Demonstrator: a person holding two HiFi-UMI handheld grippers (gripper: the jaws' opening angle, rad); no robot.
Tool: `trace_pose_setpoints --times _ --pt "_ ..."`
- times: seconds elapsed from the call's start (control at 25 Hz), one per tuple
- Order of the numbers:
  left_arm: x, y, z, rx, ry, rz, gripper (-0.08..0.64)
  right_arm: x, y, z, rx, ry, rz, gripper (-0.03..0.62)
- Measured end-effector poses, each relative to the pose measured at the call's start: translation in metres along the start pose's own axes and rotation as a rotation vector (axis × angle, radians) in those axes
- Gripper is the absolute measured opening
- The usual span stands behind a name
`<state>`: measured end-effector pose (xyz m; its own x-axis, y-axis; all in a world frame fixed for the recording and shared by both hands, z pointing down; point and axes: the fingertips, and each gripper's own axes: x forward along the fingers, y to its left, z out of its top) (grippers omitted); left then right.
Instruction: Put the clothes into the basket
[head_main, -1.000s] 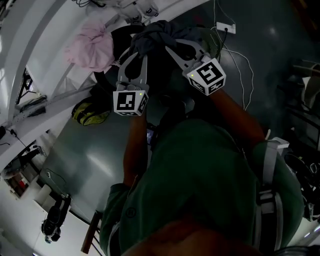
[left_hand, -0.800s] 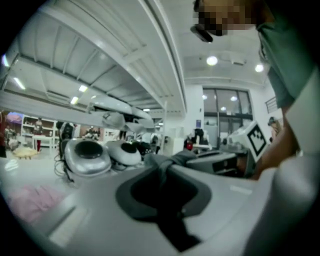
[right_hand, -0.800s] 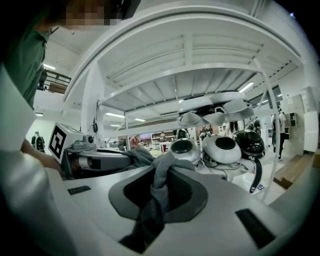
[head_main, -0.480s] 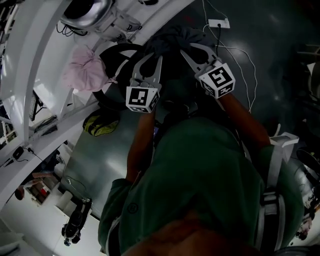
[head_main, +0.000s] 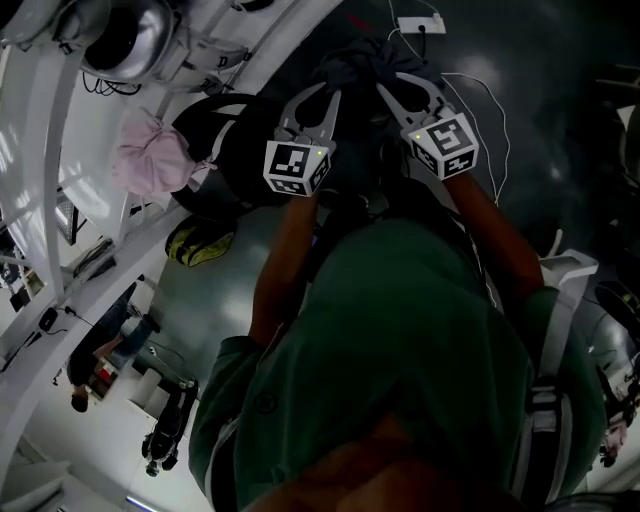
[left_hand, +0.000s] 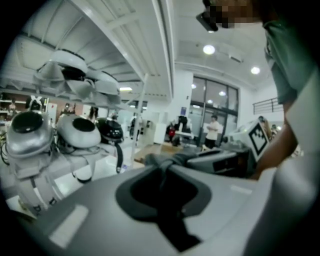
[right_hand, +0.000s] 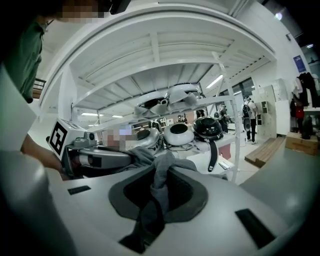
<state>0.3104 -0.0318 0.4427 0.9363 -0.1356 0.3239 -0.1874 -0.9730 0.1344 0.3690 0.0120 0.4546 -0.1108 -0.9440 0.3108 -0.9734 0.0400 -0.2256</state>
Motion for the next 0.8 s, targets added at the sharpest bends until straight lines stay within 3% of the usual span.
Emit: trace_pose_setpoints --times 0.2,0.4,0.8 --pt "0.041 -0.010 -0.031 -0.038 0.064 -0.019 0.037 -0.005 -0.040 -0.024 0.026 0.037 -0.029 0.048" --pt "0.073 -0.015 -0.033 -0.026 0.091 -0.029 0.037 -0.003 -0.068 -0.041 0.049 0.069 -0.042 0.048" --pt "0.096 -0.014 -0.060 -0.037 0.157 -0.019 0.038 0.007 -0.089 -0.068 0.077 0.112 -0.042 0.048"
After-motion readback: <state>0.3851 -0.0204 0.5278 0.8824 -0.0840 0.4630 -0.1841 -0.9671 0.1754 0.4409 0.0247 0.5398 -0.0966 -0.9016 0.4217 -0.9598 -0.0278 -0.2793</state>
